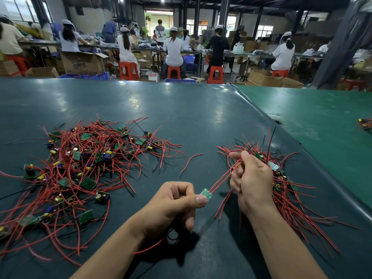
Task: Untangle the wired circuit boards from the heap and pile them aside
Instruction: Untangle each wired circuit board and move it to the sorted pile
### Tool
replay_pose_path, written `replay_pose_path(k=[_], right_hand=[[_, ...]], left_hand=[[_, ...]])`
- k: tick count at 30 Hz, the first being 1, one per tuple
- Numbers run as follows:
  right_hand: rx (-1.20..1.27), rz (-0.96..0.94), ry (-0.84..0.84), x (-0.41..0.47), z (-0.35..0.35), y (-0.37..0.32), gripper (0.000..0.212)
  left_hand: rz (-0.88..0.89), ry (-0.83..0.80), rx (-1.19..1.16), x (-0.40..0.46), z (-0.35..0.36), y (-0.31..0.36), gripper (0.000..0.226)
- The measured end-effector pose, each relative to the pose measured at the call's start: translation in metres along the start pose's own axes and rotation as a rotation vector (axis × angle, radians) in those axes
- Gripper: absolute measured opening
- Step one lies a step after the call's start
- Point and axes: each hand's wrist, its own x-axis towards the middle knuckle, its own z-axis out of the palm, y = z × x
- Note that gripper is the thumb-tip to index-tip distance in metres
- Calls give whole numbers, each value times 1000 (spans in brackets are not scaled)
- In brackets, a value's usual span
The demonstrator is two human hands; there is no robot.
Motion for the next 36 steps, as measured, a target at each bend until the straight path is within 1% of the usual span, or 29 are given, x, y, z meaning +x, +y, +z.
replay_pose_path(k=[4,6,7,8,9,10,12,13,14,18,20,21,23,26,27,28,30,32,33,34,35,36], right_hand=[[-42,-66,17,-1,-1,2,32],[-19,-8,-25,-1,0,2,31],[-15,66,-85,-2,1,2,33],[-40,158,-183,-5,3,1,41],[-98,242,-308,-8,5,1,51],[-171,289,-450,-13,6,2,54],[-271,272,-697,-25,8,3,44],[-284,232,-759,-29,8,3,37],[-277,192,-768,-30,7,2,33],[-162,47,-645,-31,9,-2,18],[-95,-53,-538,-31,12,-5,16],[-59,-103,-463,-30,12,-8,14],[29,-185,-294,-26,10,-14,12],[125,-288,-24,-21,7,-19,17],[167,-271,48,-20,9,-19,20],[227,-204,89,-20,10,-17,22],[367,30,116,-23,13,-12,23],[448,255,98,-24,12,-9,22],[454,315,67,-25,12,-8,26],[444,330,43,-25,10,-8,31],[426,313,38,-25,9,-9,34],[401,285,49,-24,8,-9,36]], left_hand=[[7,6,-12,0,0,2,32],[28,55,-32,0,2,3,31],[44,107,-58,1,3,4,29],[58,166,-93,2,2,6,26],[64,218,-131,3,1,8,24],[62,251,-157,4,-1,10,22],[32,267,-141,5,-2,13,22],[13,269,-118,4,-2,14,22],[-1,276,-105,5,-1,14,24],[-33,315,-180,6,-2,17,34],[-77,382,-246,7,-7,20,44],[-73,426,-289,8,-11,20,47],[-8,520,-370,10,-17,20,49],[80,632,-424,14,-23,18,47],[96,659,-419,15,-24,18,45],[109,685,-406,15,-24,17,43],[126,725,-377,16,-25,17,42],[145,771,-304,16,-25,15,37],[166,808,-221,16,-26,14,33],[197,854,-92,15,-27,12,31],[238,905,93,15,-29,11,29],[282,961,347,13,-33,8,25]])
